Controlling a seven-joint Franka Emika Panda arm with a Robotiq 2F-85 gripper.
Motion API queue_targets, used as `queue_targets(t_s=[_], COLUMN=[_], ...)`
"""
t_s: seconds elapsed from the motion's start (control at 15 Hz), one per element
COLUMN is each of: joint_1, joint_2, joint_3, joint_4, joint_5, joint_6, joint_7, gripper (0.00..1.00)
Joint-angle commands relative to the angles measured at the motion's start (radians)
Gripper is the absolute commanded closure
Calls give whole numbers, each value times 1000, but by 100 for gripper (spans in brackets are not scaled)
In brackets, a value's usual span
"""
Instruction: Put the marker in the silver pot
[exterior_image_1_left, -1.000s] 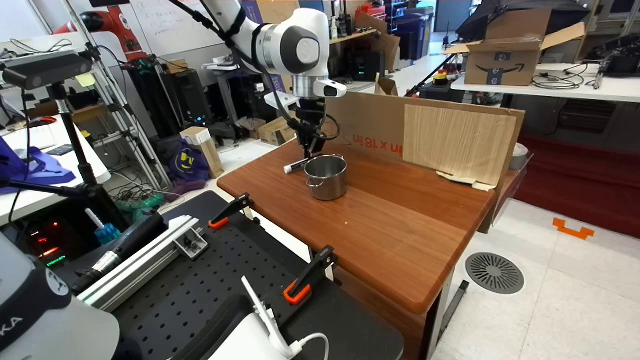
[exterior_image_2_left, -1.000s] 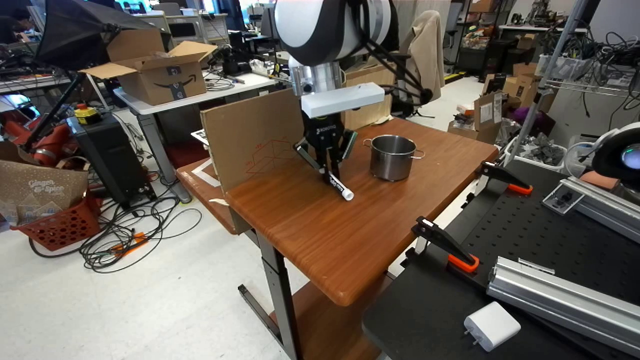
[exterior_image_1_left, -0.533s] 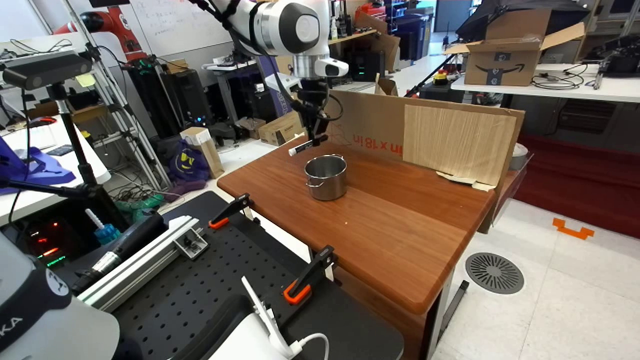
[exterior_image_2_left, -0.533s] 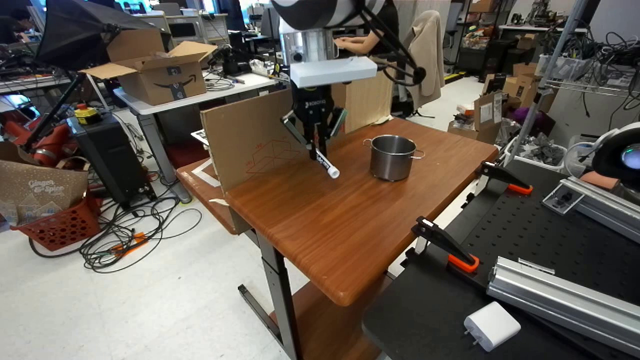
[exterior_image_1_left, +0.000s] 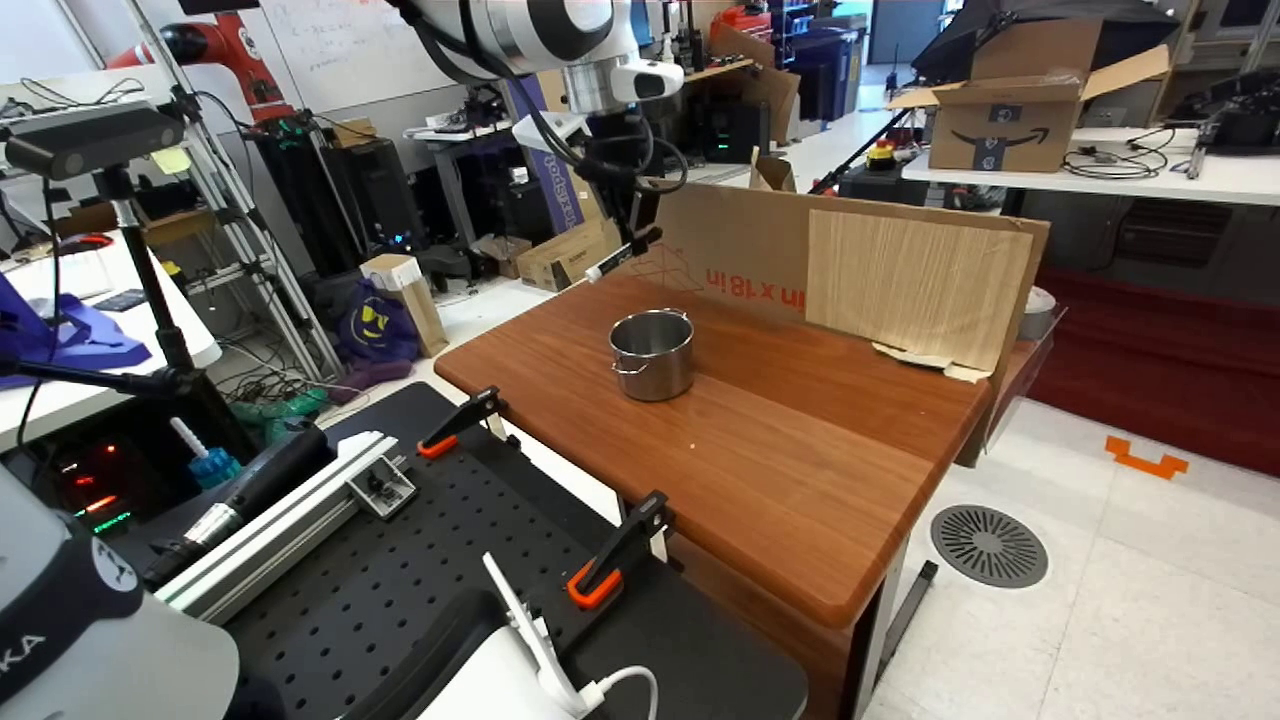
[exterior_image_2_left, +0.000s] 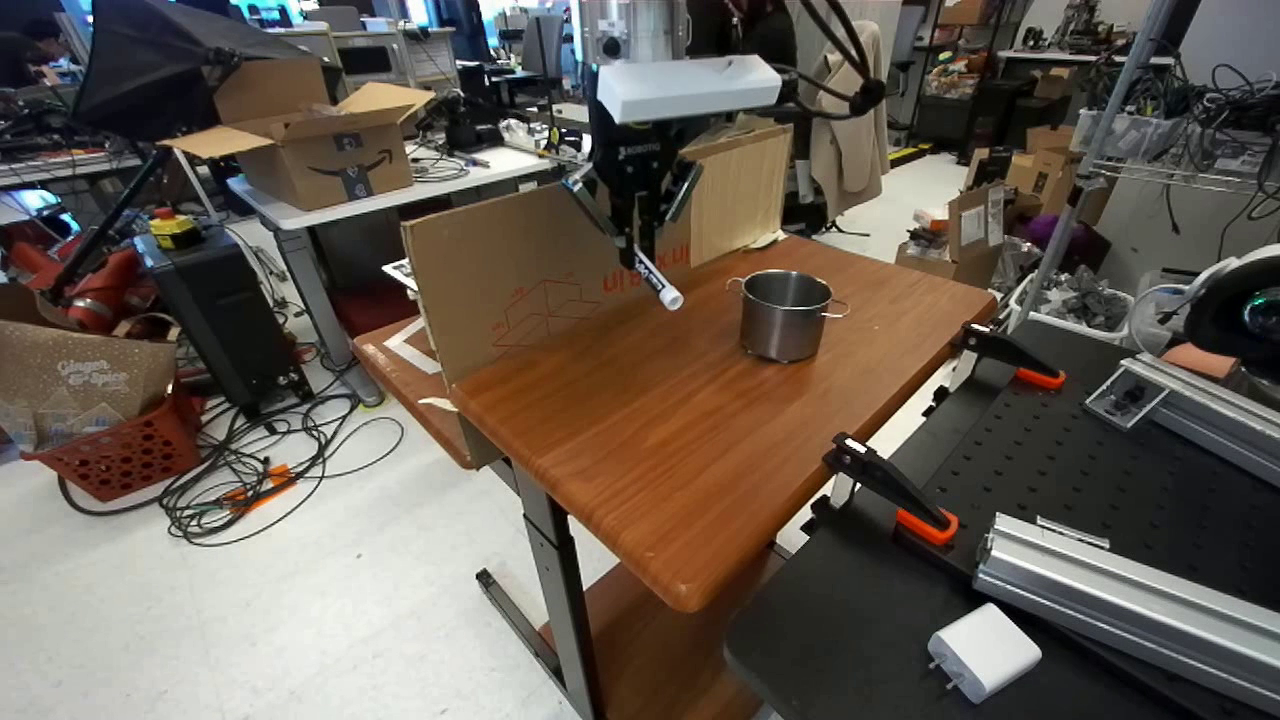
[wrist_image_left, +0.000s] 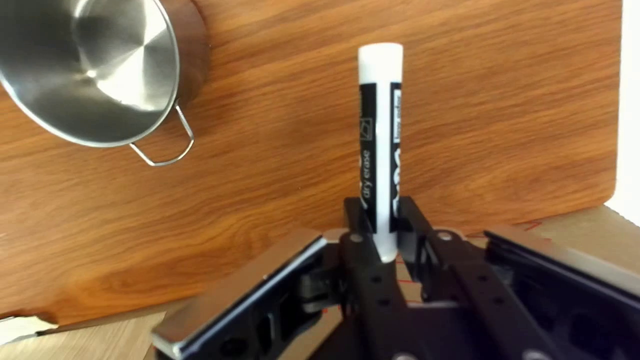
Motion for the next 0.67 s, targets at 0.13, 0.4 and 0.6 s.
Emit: queue_targets(t_s=[0.13, 0.4, 0.6], joint_1=[81, 110, 134], joint_2=[-98, -148, -179], joint_3=[-108, -174, -220], joint_4=[-167, -244, -288], joint_5=[-234, -407, -534], joint_6=[205, 294, 332], joint_7=[223, 393, 512], gripper=[95, 95, 95])
